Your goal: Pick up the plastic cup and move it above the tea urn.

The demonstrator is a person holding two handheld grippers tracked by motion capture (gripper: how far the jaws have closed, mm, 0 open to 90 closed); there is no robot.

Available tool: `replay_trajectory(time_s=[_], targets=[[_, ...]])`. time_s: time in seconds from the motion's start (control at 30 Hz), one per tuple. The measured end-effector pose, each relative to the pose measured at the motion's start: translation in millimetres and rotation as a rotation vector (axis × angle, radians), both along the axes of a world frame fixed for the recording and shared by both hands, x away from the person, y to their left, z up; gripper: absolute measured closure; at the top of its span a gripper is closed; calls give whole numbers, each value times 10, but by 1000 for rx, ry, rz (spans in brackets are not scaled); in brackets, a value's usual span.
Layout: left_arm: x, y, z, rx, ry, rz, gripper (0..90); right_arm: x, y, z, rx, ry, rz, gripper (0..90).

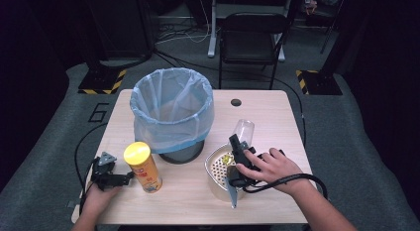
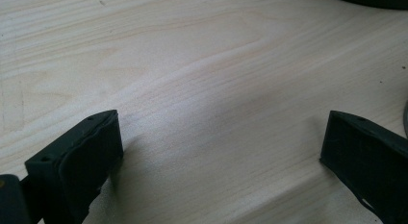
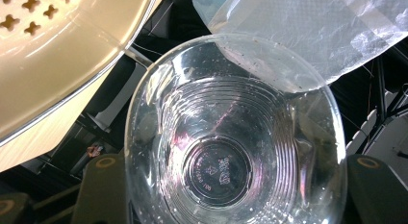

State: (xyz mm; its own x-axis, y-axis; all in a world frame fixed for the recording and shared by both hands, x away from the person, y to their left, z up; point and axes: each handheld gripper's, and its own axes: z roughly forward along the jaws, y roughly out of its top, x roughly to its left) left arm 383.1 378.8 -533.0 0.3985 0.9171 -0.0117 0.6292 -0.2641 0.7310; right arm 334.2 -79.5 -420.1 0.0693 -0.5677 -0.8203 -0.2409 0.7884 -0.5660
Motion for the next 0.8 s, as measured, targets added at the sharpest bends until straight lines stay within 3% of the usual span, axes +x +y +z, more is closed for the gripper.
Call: replay_trajectory(time_s=[0.13, 0.17, 0.23, 0.27, 0.4, 0.43, 0.47, 0.5, 0.53, 0.6, 0.63, 0.67, 0.77, 0.8], targets=[[0, 0, 0, 0, 0, 0, 6, -1, 1, 2, 3, -2, 4, 380], [0, 0, 0, 0, 0, 0, 7, 1, 15, 27, 12, -46, 31, 380], [0, 0, -1, -1, -1, 0, 6, 1, 16, 30, 10, -48, 31, 380], [0, 0, -1, -1, -1, 0, 7, -3, 2, 6, 0, 3, 0, 380], [0, 0, -1, -1, -1, 0, 6, -9, 11, 18, 4, 9, 8, 380], [0, 0, -1, -1, -1, 0, 6, -8, 14, 26, 10, 1, 13, 380], [0, 0, 0, -1, 0, 0, 7, -6, 27, 53, 24, -34, 36, 380], [0, -1, -1, -1, 0, 0, 6, -3, 29, 63, 27, -29, 38, 380], [0, 0, -1, -1, -1, 0, 7, -3, 17, 54, 18, 15, 11, 379], [0, 0, 0, -1, 0, 0, 7, -4, 25, 85, 49, -12, 34, 379], [0, 0, -1, -1, -1, 0, 7, 15, 15, 53, 68, 42, 29, 379], [0, 0, -1, -1, -1, 0, 7, 18, 16, 74, 41, 44, 29, 379], [0, 0, 0, -1, 0, 0, 6, 20, 1, 76, 57, 42, 18, 378], [0, 0, 0, 0, 0, 0, 6, 30, 2, 97, 68, 14, 34, 378]])
